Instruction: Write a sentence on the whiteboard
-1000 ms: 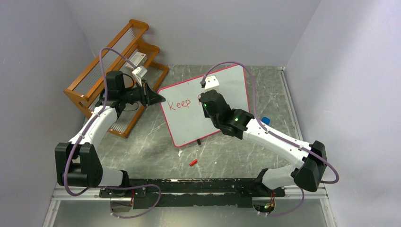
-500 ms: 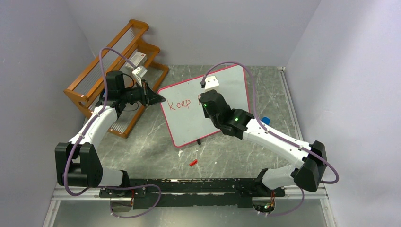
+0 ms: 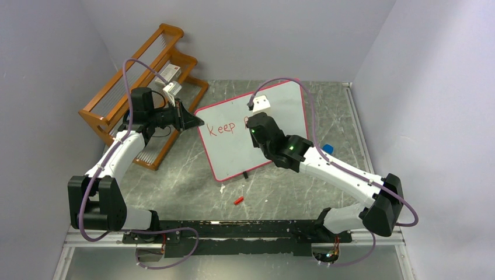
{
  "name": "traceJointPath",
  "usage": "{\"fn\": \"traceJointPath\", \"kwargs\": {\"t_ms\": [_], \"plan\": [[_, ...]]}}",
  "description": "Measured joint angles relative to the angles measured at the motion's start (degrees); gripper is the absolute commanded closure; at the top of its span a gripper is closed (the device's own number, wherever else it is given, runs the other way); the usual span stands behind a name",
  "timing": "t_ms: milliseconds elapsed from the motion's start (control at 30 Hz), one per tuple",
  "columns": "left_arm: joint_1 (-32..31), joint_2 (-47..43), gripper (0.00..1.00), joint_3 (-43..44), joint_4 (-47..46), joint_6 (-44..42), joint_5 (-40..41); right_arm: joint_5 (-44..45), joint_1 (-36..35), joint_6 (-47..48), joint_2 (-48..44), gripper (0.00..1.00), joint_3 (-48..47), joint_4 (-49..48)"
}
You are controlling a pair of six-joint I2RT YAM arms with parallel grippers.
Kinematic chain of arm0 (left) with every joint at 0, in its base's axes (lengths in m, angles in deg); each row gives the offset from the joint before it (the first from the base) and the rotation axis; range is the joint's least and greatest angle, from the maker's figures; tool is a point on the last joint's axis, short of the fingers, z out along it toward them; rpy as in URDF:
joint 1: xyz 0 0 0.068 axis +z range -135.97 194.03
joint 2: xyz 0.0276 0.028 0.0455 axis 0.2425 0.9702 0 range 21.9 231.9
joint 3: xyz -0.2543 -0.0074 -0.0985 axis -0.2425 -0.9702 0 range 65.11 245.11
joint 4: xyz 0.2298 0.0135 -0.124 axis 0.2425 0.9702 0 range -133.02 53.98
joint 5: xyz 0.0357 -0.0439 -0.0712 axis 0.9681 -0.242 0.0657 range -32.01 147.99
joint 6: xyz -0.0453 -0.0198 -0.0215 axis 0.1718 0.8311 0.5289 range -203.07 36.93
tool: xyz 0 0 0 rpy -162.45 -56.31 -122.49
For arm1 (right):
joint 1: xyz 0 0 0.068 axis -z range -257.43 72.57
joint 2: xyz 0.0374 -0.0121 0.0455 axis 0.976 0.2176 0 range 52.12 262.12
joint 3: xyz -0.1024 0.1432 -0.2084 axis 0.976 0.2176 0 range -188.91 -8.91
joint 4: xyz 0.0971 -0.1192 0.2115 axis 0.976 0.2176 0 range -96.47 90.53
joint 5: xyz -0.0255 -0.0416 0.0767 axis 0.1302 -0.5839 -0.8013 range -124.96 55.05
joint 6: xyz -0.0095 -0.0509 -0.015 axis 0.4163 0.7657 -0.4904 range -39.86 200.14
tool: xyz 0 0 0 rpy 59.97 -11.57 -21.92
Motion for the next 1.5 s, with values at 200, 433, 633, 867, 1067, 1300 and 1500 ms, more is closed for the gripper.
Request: {"fn": "traceJointPath", "kwargs": {"t_ms": [200, 433, 633, 867, 1067, 1300, 1500], "plan": [[0.0, 0.0, 0.95, 0.0, 0.0, 0.0, 0.0, 0.0, 0.0, 0.0, -0.1, 1.00, 0.1, 0.6], [0.0, 0.0, 0.95, 0.0, 0.0, 0.0, 0.0, 0.3, 0.0, 0.0, -0.2, 1.00, 0.2, 1.0], [0.0, 0.0, 0.95, 0.0, 0.0, 0.0, 0.0, 0.6, 0.0, 0.0, -0.2, 1.00, 0.2, 1.0], [0.0, 0.0, 0.95, 0.1, 0.1, 0.0, 0.0, 1.7, 0.0, 0.1, -0.2, 1.00, 0.2, 1.1], [0.0, 0.0, 0.95, 0.1, 0.1, 0.0, -0.1, 2.2, 0.0, 0.3, -0.2, 1.00, 0.2, 1.0], [0.0, 0.0, 0.95, 0.1, 0.1, 0.0, -0.1, 3.0, 0.2, 0.9, -0.2, 1.00, 0.2, 0.2], [0.0, 0.0, 0.95, 0.1, 0.1, 0.0, -0.2, 3.1, 0.2, 1.4, -0.3, 1.00, 0.2, -0.6]]}}
